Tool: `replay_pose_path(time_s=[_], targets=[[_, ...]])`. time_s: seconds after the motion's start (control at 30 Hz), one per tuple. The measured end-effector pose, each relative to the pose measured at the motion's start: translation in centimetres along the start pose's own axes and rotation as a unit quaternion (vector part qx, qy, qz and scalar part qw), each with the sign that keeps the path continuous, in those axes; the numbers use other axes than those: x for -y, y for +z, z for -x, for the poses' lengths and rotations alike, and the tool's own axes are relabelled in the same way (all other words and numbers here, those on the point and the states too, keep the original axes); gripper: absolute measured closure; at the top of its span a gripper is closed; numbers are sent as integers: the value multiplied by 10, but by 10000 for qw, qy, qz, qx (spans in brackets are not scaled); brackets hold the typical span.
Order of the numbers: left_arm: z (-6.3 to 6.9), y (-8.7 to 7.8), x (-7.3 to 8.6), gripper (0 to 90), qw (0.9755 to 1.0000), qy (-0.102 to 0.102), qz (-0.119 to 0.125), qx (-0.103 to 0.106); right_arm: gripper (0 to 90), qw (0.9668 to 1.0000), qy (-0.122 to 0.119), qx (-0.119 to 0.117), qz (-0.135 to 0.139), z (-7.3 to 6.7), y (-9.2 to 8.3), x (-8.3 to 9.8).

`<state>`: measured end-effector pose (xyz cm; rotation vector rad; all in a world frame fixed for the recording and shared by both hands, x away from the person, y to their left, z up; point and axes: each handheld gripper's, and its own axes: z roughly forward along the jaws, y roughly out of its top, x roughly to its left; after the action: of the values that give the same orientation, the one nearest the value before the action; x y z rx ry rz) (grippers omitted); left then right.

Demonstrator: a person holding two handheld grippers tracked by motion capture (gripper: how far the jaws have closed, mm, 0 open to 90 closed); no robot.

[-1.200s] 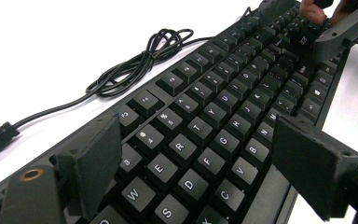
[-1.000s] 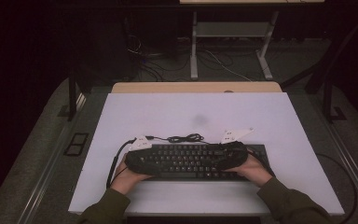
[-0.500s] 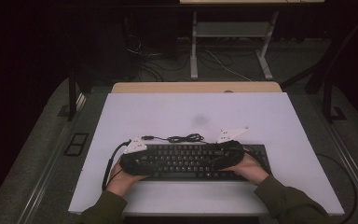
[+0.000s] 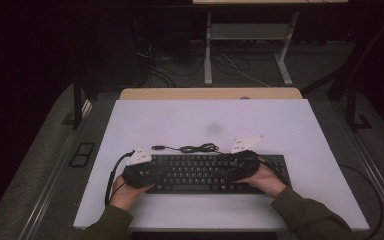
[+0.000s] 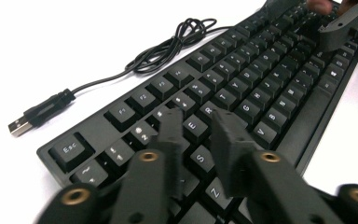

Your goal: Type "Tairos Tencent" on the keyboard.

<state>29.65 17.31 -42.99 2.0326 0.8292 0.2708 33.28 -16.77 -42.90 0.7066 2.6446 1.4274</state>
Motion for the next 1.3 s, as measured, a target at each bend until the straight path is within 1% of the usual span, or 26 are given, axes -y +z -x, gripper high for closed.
replay_pose_path(time_s=[0.13, 0.2, 0.37, 0.7, 0.77, 0.87, 0.93, 1.17, 1.27, 1.3], targets=[[-2, -1, 2, 860, 10000, -7, -93, 36, 315, 10000, -4, -4, -5, 0, 1, -1], [-3, -1, 2, 887, 9999, -17, -142, 52, 315, 10000, -8, -8, -1, 0, 1, -1], [-3, -1, 4, 888, 9997, -42, -252, 32, 315, 10000, -31, -15, 4, 0, 2, -1], [-3, 0, 5, 887, 9996, -35, -296, -8, 314, 10000, -38, -34, -8, -1, 4, -2], [-3, 0, 6, 887, 9995, -59, -318, -12, 315, 10000, -40, -33, -10, -1, 3, -2], [-4, 1, 6, 887, 9993, -16, -377, 2, 315, 10000, -39, -31, -9, -1, 3, -2], [-3, 2, 6, 887, 9994, -48, -353, 2, 315, 10000, -35, -28, -14, -1, 3, -2], [-3, 2, 6, 887, 9994, -41, -356, -2, 315, 10000, -41, -33, -15, -1, 3, -2], [-3, 4, 7, 887, 9991, -15, -432, -20, 315, 10000, -49, -30, -14, -1, 4, -2], [-3, 4, 8, 887, 9992, -17, -408, -16, 315, 10000, -45, -27, -16, -1, 4, -2]])
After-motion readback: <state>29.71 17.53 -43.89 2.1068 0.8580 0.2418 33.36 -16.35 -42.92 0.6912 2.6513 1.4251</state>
